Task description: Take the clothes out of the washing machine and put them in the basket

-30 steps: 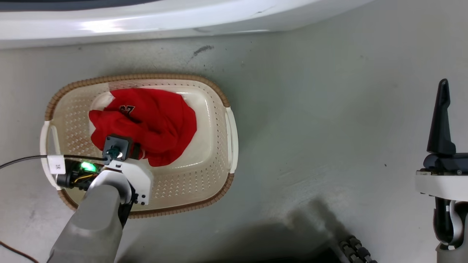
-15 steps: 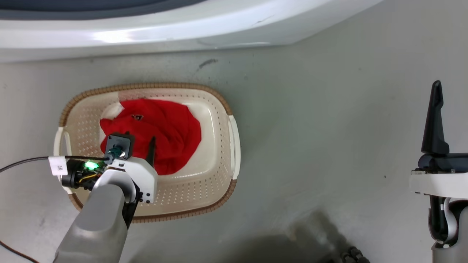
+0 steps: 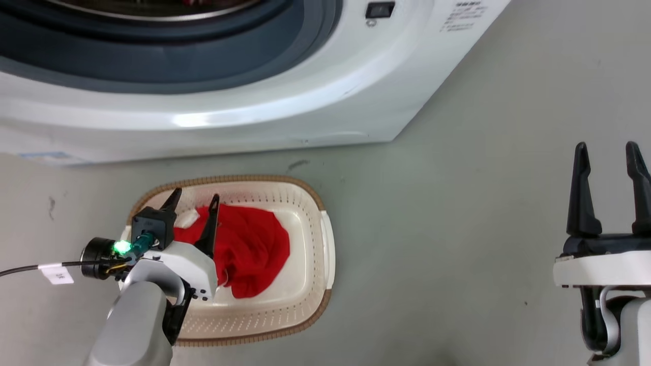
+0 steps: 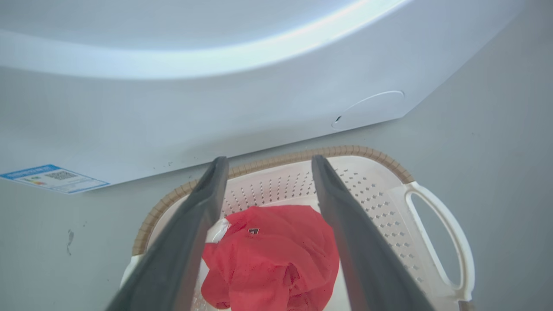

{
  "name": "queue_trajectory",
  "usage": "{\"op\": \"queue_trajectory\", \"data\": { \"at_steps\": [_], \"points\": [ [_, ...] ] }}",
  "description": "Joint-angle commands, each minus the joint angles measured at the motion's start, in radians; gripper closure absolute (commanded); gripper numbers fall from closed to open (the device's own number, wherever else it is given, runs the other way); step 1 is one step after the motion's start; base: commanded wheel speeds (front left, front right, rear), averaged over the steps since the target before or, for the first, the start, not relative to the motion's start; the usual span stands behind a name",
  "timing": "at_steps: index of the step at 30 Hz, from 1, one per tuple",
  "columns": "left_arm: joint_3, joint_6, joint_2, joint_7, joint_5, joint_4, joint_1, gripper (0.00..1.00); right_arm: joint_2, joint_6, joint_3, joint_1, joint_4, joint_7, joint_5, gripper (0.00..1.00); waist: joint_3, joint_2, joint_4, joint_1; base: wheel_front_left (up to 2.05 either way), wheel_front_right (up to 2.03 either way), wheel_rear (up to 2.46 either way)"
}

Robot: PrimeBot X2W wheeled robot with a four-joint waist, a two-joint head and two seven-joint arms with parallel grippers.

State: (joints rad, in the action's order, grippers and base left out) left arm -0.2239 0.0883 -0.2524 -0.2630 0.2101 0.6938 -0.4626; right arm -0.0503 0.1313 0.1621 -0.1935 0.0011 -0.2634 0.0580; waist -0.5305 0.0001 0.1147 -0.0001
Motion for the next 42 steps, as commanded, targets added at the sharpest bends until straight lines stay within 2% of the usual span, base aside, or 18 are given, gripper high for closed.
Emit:
{"op": "queue_trajectory", "data": {
  "at_steps": [1, 12, 19, 23, 29, 38, 42],
  "points": [
    [0.013, 0.007, -0.011, -0.003, -0.016, -0.061, 0.031, 0.0, 0.0, -0.001, 0.0, 0.021, 0.011, -0.002, 0.008, 0.0, 0.07, -0.0001, 0.008, 0.0001, 0.0, 0.0, 0.0],
    [0.024, 0.018, -0.075, -0.003, -0.066, -0.223, 0.085, 0.0, 0.0, -0.001, -0.03, 0.054, 0.046, -0.002, 0.043, 0.0, 0.168, -0.0001, 0.059, 0.0001, 0.0, 0.0, 0.0],
    [0.036, 0.027, -0.124, 0.044, -0.041, -0.25, 0.018, 0.0, 0.0, -0.001, -0.057, 0.069, 0.044, -0.002, 0.064, 0.0, 0.169, -0.0001, 0.117, 0.0001, 0.0, 0.0, 0.0],
    [0.037, 0.033, -0.18, 0.139, -0.033, -0.27, -0.064, 0.0, 0.0, -0.001, -0.07, 0.065, 0.038, -0.002, 0.077, 0.0, 0.124, -0.0001, 0.161, 0.0001, 0.0, 0.0, 0.0],
    [0.008, 0.04, -0.263, 0.347, 0.024, -0.272, -0.278, 0.0, 0.0, -0.001, -0.08, 0.042, 0.03, -0.002, 0.12, 0.0, 0.009, -0.0001, 0.221, 0.0001, 0.0, 0.0, 0.0],
    [-0.211, 0.041, -0.449, 0.646, 0.079, -0.196, -0.669, 0.0, 0.001, -0.001, -0.132, 0.012, 0.02, -0.002, 0.18, 0.0, -0.167, -0.0001, 0.305, 0.0001, 0.0, 0.0, 0.0],
    [-0.266, 0.041, -0.494, 0.759, 0.121, -0.126, -0.843, 0.0, 0.001, -0.001, -0.175, 0.007, 0.008, -0.002, 0.195, 0.0, -0.225, -0.0001, 0.345, 0.0001, 0.0, 0.0, 0.0]
  ]
}}
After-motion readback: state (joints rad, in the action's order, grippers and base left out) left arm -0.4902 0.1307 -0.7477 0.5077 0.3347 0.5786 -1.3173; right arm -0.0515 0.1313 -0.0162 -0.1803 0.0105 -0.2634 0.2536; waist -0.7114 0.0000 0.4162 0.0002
